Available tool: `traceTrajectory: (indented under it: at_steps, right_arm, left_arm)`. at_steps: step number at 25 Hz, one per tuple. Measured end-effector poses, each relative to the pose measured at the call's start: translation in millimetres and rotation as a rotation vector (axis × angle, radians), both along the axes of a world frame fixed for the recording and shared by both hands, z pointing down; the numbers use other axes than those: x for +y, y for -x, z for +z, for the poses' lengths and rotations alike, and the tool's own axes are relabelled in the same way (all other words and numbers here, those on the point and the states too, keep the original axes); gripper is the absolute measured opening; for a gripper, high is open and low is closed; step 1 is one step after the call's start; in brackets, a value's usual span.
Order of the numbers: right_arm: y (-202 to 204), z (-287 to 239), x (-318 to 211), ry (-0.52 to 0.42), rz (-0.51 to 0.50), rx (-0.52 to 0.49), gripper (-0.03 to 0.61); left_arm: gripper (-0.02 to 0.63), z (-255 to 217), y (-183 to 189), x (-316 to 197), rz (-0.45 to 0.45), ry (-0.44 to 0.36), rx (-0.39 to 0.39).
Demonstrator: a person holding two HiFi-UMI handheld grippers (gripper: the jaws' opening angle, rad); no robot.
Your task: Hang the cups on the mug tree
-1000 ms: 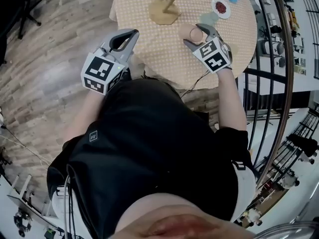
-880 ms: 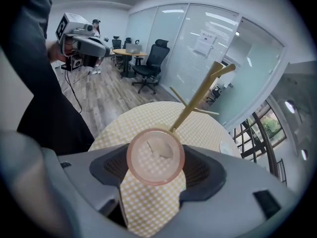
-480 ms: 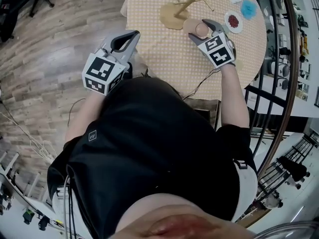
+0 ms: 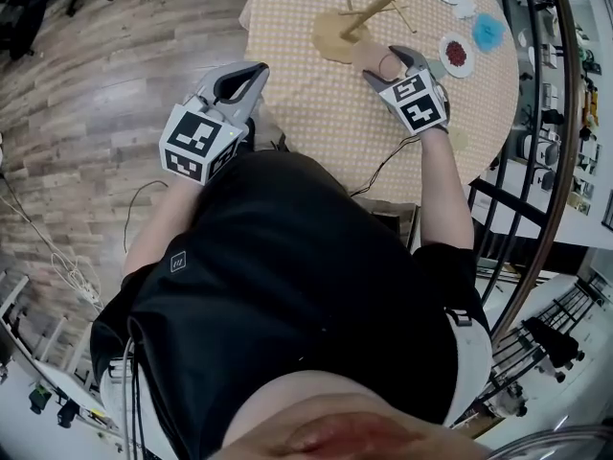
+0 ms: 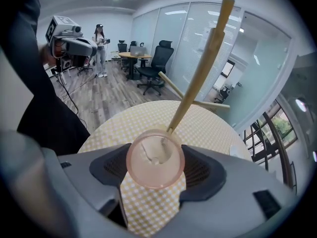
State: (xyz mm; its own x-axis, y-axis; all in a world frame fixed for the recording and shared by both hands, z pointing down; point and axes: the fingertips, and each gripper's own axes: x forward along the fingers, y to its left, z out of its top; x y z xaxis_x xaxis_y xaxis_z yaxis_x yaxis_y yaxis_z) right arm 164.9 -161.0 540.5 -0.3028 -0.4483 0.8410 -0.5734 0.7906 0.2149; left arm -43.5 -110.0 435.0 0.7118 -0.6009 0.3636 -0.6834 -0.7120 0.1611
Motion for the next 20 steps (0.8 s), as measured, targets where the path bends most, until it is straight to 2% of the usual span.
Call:
traceTrajectory:
  at_steps: [13,20]
  right_arm:
    - [-5.2,27.2,1.5,0.052,0.111,-0.051,0.322]
    - [-3.0,38.8,-3.0,0.047,0.177,-0.087,0.322]
  left_arm:
    - [0.008,7.9,5.3,2.0,-0.011,0.027,-0.029]
    - [0.008,15.9,8.6,2.1,-0.005,0.036,-0.038]
